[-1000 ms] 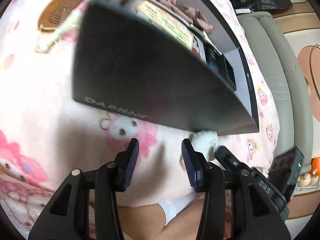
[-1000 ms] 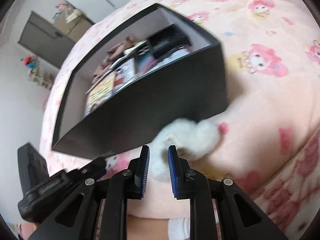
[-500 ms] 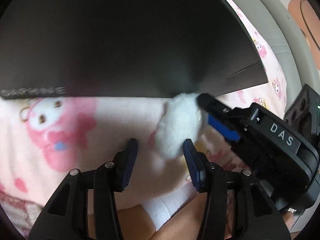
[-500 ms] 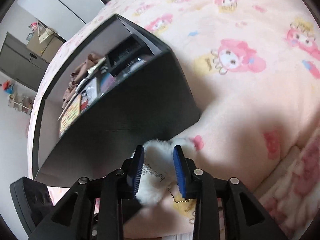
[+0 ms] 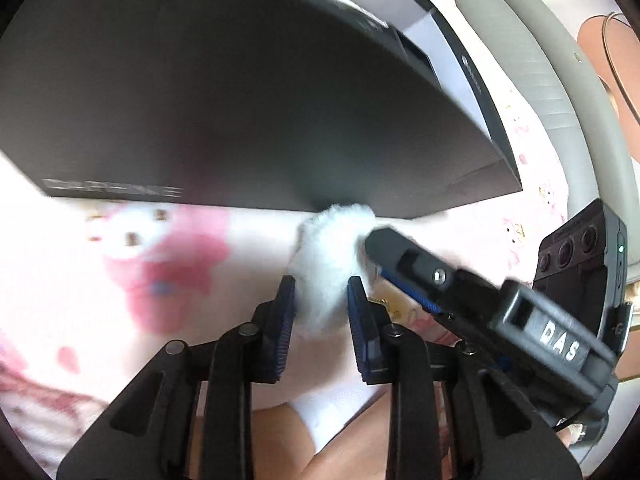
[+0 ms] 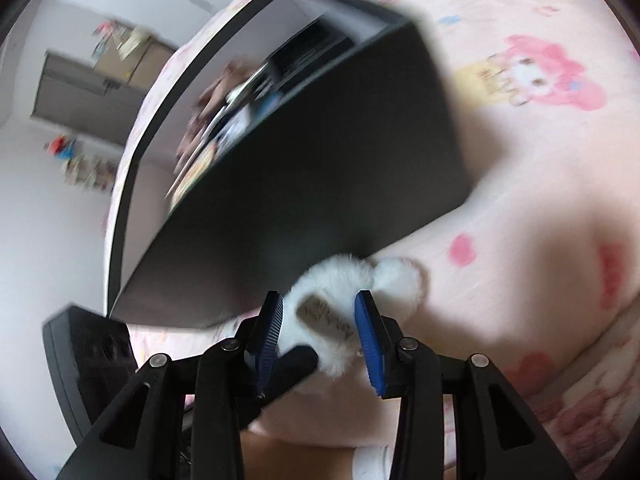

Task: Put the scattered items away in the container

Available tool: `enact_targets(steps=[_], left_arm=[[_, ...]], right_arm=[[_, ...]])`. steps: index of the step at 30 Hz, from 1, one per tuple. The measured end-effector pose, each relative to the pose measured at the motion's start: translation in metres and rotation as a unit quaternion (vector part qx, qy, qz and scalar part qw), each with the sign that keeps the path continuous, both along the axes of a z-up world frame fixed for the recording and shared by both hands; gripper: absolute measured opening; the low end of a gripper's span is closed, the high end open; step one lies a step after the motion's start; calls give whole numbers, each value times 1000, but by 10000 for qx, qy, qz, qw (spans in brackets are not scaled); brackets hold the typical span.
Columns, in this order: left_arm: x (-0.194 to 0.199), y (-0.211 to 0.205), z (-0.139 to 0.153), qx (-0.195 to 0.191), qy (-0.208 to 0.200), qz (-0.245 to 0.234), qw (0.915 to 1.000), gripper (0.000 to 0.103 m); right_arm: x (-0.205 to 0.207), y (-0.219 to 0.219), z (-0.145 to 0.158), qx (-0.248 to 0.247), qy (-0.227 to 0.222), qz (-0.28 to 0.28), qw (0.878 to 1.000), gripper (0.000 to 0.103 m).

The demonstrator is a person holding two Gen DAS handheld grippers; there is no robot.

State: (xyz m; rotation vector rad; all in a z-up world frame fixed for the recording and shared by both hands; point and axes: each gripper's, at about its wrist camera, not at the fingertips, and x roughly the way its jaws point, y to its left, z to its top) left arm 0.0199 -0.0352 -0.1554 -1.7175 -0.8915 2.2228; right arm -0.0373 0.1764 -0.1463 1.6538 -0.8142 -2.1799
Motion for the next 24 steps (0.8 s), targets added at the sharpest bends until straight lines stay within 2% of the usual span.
enact_targets(steps=[4,7,8,9,10,11,13,15,18,22,24], left_arm=[[10,-23,14,-286,54,216,9993,25],[11,-40,14,-178,15,386,9991,26],[3,-41,10,-69,-25,379,9993,29],[-2,-42,6,103,-88,318,9994,40],[-1,-21,-5,202,-147,260,9993,52],[-1,2,-8,235,-195,212,9993,54],[-3,8,-13,163,-270,101,9995,54],[-6,11,-16,172,-309,107,9993,52],[-9,12,-22,270,-348,177,9989,52],[-7,20,-24,82,-329,47,9994,53],[-6,20,-25,100,-348,65,9993,53]], right_arm=[[7,-15,4,-327,43,598,9977,35],[12,-25,5,-474,2,958,9943,34],[13,-25,7,-371,45,910,9952,34],[14,-23,11,-169,149,807,9965,34],[14,-20,14,9,282,652,9975,34],[14,-16,17,144,354,461,9982,35],[14,-9,13,241,254,230,9991,39],[9,-9,1,283,-68,112,9995,40],[4,-5,-14,120,-425,-16,9990,40],[2,-2,-20,-224,-542,19,9983,41],[4,-3,-19,-144,-523,33,9985,42]])
